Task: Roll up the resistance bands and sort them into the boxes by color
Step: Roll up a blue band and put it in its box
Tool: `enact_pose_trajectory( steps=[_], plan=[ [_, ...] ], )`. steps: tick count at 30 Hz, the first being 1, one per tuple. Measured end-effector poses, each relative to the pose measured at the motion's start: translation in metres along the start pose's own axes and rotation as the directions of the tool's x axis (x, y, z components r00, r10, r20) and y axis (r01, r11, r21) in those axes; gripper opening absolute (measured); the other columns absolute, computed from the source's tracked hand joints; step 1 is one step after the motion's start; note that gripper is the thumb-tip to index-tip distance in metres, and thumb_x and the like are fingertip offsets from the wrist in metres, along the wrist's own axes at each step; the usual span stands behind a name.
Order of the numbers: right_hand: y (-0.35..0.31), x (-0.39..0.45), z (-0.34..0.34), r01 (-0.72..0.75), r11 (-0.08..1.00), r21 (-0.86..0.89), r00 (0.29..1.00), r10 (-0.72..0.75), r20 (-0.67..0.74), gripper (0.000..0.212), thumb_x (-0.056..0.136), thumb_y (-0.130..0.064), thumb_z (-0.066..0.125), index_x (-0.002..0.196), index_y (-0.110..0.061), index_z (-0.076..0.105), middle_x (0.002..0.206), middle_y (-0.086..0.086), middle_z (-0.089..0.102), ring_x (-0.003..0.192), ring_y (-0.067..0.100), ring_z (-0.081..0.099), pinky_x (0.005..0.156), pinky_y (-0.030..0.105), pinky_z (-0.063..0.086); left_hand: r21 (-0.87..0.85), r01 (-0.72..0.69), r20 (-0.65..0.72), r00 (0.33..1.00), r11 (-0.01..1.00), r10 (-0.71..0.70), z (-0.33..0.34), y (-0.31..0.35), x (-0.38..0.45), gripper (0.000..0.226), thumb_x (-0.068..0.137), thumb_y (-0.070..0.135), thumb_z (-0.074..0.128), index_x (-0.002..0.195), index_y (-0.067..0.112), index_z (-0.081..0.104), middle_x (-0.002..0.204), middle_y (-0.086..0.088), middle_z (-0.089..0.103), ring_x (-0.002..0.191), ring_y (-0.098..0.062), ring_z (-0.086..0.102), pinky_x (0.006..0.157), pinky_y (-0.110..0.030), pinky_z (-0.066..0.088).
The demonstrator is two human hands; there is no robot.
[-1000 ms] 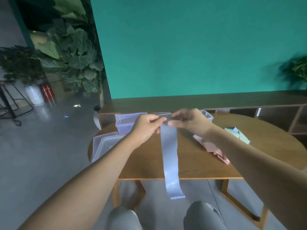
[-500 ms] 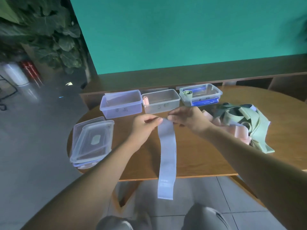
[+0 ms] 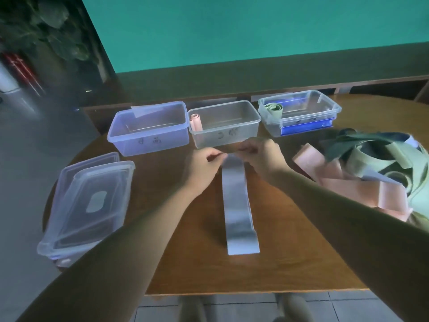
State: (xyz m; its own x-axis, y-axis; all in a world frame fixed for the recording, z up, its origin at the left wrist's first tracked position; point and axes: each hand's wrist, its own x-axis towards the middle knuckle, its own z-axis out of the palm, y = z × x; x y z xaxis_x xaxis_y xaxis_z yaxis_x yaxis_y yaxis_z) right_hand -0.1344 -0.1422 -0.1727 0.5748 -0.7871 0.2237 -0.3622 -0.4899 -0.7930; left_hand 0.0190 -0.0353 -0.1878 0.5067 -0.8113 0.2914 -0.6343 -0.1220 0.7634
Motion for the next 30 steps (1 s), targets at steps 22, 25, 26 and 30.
enact_pose_trajectory(
  steps=[22, 25, 26, 30],
  plan=[
    [0.010, -0.061, -0.009, -0.056, 0.981, 0.184, 0.998, 0.049, 0.043, 0.021, 0.090, -0.044, 0.072, 0.105, -0.030, 0.073, 0.098, -0.016, 0.074, 0.094, -0.004, 0.068, 0.080, 0.011, 0.052, 0.040, 0.136, -0.066, 0.989, 0.990, -0.133, 0.013, -0.015, 0.030, 0.012, 0.084, 0.035, 0.078, 0.090, 0.025, 0.082, 0.082, 0.016, 0.074, 0.077, 0.001, 0.066, 0.075, -0.019, 0.053],
    [0.008, -0.085, -0.011, -0.015, 0.993, 0.116, 0.992, 0.000, 0.125, 0.036, 0.087, -0.055, 0.069, 0.115, -0.033, 0.074, 0.107, -0.019, 0.072, 0.100, -0.007, 0.065, 0.085, 0.012, 0.051, -0.078, 0.141, -0.098, 0.984, 0.987, -0.148, 0.010, -0.012, 0.027, 0.009, 0.081, 0.023, 0.082, 0.090, 0.024, 0.080, 0.080, 0.017, 0.072, 0.076, 0.004, 0.066, 0.078, -0.017, 0.053],
    [0.008, -0.091, -0.012, -0.009, 0.995, 0.100, 0.990, -0.005, 0.144, 0.039, 0.086, -0.058, 0.068, 0.116, -0.034, 0.073, 0.108, -0.020, 0.071, 0.101, -0.008, 0.064, 0.085, 0.012, 0.051, -0.114, 0.118, -0.102, 0.986, 0.986, -0.129, 0.008, -0.011, 0.025, 0.009, 0.083, 0.019, 0.081, 0.091, 0.023, 0.079, 0.082, 0.016, 0.073, 0.077, 0.003, 0.067, 0.078, -0.017, 0.052],
    [0.003, -0.109, -0.016, -0.020, 0.992, 0.124, 0.989, 0.002, 0.146, 0.040, 0.084, -0.058, 0.069, 0.117, -0.034, 0.073, 0.101, -0.020, 0.073, 0.097, -0.008, 0.065, 0.080, 0.008, 0.047, -0.166, 0.043, -0.034, 0.998, 0.985, -0.049, -0.001, -0.006, 0.001, 0.014, 0.091, 0.026, 0.071, 0.089, 0.014, 0.079, 0.083, -0.003, 0.074, 0.080, -0.018, 0.066, 0.073, -0.030, 0.050]
  ],
)
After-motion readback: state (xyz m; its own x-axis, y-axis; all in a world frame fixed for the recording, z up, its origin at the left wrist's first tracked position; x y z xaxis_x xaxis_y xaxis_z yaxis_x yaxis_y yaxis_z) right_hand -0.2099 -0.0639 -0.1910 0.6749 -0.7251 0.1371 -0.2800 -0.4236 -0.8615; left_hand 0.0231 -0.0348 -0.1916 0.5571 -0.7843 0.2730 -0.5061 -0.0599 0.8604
